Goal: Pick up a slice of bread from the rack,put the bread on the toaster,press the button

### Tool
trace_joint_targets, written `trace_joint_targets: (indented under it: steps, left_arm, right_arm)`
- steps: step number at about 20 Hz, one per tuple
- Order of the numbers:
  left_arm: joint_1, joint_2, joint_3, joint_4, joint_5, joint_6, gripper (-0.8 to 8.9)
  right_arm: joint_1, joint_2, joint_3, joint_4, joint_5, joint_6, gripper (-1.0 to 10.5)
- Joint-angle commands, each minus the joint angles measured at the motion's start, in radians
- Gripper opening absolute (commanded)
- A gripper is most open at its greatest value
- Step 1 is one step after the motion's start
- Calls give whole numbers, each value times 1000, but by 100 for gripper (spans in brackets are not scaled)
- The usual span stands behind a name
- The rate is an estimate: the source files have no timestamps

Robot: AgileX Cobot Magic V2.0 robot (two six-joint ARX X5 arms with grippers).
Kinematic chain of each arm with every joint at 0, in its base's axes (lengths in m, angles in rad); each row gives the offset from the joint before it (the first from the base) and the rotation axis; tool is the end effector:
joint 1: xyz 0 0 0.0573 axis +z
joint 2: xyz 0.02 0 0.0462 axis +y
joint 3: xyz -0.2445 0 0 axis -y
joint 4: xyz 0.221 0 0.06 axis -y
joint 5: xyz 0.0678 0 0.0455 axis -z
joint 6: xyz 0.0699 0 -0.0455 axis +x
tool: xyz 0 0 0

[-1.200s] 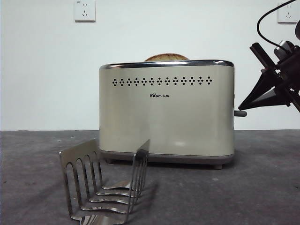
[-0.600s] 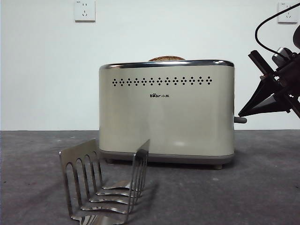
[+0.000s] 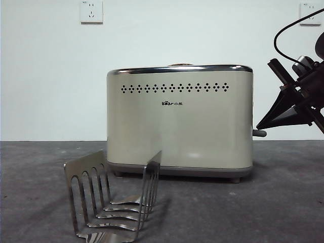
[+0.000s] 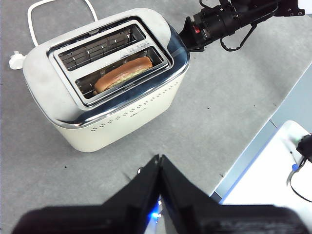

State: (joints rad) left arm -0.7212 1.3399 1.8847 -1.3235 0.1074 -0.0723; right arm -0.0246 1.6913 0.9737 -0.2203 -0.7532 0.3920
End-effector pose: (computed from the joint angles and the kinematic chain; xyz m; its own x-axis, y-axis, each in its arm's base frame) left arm 0.1600 -0.1507 0.4109 0.4607 -0.5478 -0.6983 0.6738 0.7280 -0.1265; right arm 0.3267 0.0398 0.1503 0.4482 0.6732 -0.5882 -0.0492 0.6756 0.7356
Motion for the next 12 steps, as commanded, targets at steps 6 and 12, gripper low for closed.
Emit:
trace_joint_targets:
  steps: [6,12]
  left_arm:
    - [0,-3,-6,3,-3,-6,-8]
    - [0,-3,-6,3,-3,-6,-8]
  right_arm:
    - [5,60,-45,-91,66,-33,-5]
    - [5,60,-45,-90,65,-33,-5]
